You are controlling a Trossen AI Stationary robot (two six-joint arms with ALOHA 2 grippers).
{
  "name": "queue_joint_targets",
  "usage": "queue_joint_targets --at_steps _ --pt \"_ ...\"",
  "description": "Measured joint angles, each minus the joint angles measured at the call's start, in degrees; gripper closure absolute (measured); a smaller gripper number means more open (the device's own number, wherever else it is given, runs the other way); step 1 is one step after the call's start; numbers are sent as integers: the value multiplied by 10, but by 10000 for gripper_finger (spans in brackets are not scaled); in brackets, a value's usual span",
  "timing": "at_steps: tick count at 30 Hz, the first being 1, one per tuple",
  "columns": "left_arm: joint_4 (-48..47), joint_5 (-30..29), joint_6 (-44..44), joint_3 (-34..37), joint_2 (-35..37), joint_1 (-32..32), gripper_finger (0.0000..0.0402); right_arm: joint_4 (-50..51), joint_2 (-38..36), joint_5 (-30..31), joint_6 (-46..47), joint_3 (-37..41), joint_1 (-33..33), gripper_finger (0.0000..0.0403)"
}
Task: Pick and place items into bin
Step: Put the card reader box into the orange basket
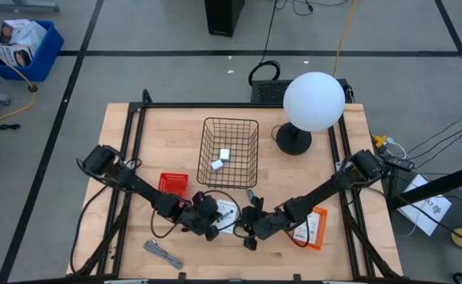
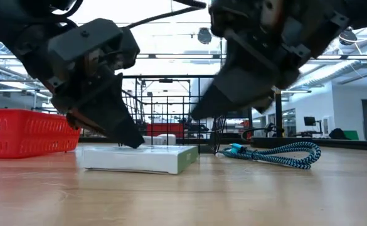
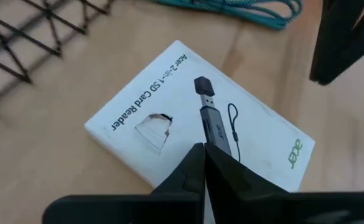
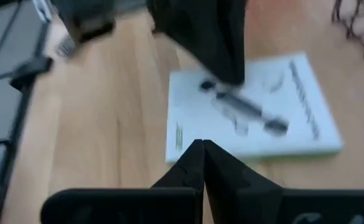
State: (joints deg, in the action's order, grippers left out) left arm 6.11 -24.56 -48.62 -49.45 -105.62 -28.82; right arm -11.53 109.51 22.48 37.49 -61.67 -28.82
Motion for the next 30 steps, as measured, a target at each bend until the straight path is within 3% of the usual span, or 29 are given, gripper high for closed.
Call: queue_joint_targets --at_steps 6,9,12,17,21,27,30 --pt "-17 -3 -33 1 5 -7 397 84 1 -2 87 0 -1 403" --pt "-5 -4 -61 1 0 -8 388 63 16 -6 86 0 0 403" --pt "78 22 -11 2 -4 -20 384 20 46 -43 84 -1 4 403" --pt "186 54 59 1 0 -29 397 -21 78 -53 102 -2 7 403" --pt "137 52 35 1 21 -36 395 -20 80 -52 103 -3 6 403" --pt "-82 -22 -72 1 58 -48 398 -35 80 -57 98 -2 6 403" --pt "-99 -31 -88 2 60 -48 394 -35 80 -58 98 -2 6 403"
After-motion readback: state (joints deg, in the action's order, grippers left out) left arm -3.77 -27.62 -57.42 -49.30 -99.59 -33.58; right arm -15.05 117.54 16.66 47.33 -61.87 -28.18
